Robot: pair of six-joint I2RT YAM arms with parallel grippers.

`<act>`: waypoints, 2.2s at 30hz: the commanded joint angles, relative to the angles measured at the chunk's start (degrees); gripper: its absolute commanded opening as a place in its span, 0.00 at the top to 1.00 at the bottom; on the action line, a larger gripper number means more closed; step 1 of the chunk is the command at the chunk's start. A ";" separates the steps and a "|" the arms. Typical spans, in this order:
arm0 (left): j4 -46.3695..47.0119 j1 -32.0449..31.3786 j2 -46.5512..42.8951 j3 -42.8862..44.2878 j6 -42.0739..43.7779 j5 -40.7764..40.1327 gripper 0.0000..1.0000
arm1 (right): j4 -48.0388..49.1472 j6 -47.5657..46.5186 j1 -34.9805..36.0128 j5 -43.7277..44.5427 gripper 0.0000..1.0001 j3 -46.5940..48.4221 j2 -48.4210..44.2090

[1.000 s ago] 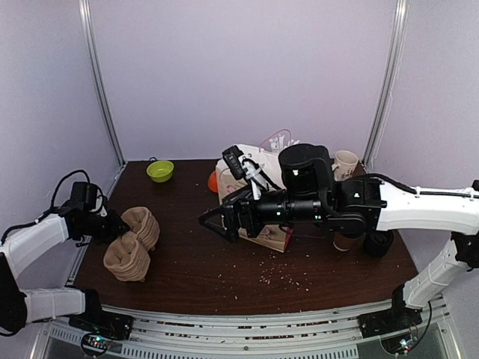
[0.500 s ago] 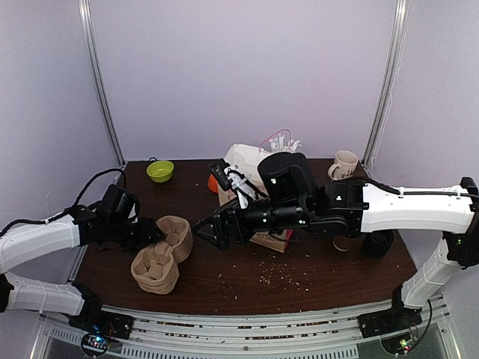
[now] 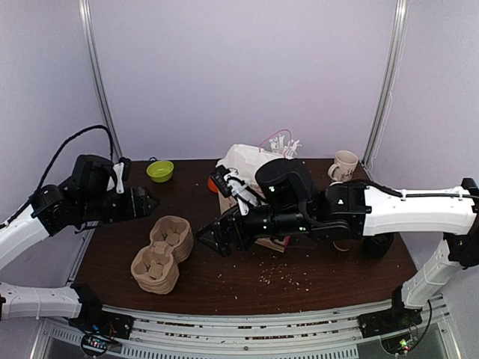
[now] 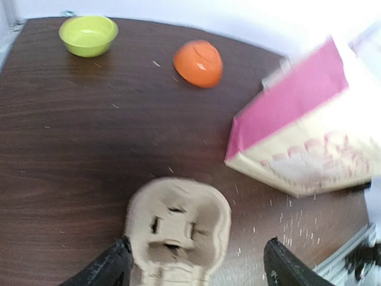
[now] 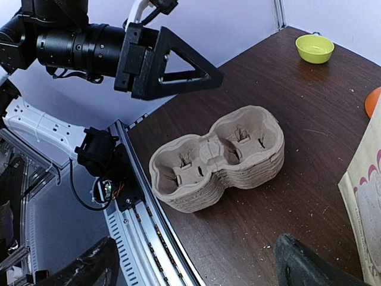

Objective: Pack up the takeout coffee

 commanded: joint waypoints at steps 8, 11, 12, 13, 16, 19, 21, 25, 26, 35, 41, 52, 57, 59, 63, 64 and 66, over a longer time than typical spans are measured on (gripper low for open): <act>-0.06 -12.93 15.51 2.52 9.83 -1.88 0.31 | 4.21 6.39 5.21 4.30 0.09 -8.71 3.58; -0.05 -12.89 18.96 3.69 11.14 -3.07 0.37 | 5.37 7.21 6.16 5.61 0.10 -9.57 4.25; -0.18 -12.89 19.92 3.95 11.23 -3.49 0.39 | 5.79 7.65 6.21 5.86 0.10 -9.93 4.28; -0.11 -12.89 20.67 4.03 11.41 -3.70 0.41 | 6.19 7.89 6.24 6.09 0.10 -10.29 4.18; -0.06 -12.89 22.40 4.32 11.97 -3.87 0.46 | 6.90 8.41 6.34 7.14 0.10 -11.34 3.66; 0.26 -12.89 23.26 4.10 12.15 -3.36 0.51 | 6.97 8.29 6.29 7.74 0.10 -11.63 3.29; 0.67 -12.89 23.29 3.66 12.23 -3.30 0.53 | 6.84 8.30 6.32 7.75 0.10 -11.55 3.11; 1.20 -12.89 23.31 3.32 12.17 -2.88 0.63 | 6.60 8.07 6.27 8.04 0.10 -11.31 3.03; 1.22 -12.91 23.35 3.34 12.23 -2.80 0.65 | 6.60 8.09 6.28 8.06 0.10 -11.26 3.07; 2.02 -12.89 24.19 2.66 12.62 -1.22 0.64 | 6.52 8.15 6.32 8.23 0.10 -11.27 3.15; 2.31 -12.89 24.45 2.56 12.89 -1.01 0.75 | 6.38 8.06 6.36 8.40 0.10 -11.01 3.22; 2.22 -12.89 22.76 3.22 13.34 -1.02 0.98 | 6.82 8.19 6.29 8.58 0.10 -10.42 3.60; 1.61 -12.89 21.57 4.05 13.64 -1.24 1.00 | 7.49 8.69 6.25 8.58 0.10 -9.90 4.18; 0.92 -12.89 21.12 4.47 13.71 -1.19 1.00 | 7.38 8.69 6.22 8.59 0.10 -9.60 4.41; -0.78 -12.89 19.72 4.96 13.77 -0.34 1.00 | 7.01 8.66 6.29 8.79 0.10 -9.45 4.49; -1.36 -12.89 19.17 4.97 13.63 -0.42 1.00 | 6.96 8.61 6.25 8.84 0.10 -9.47 4.43; -2.03 -12.91 17.56 4.72 13.09 -0.80 1.00 | 6.86 8.60 6.25 8.93 0.10 -9.53 4.46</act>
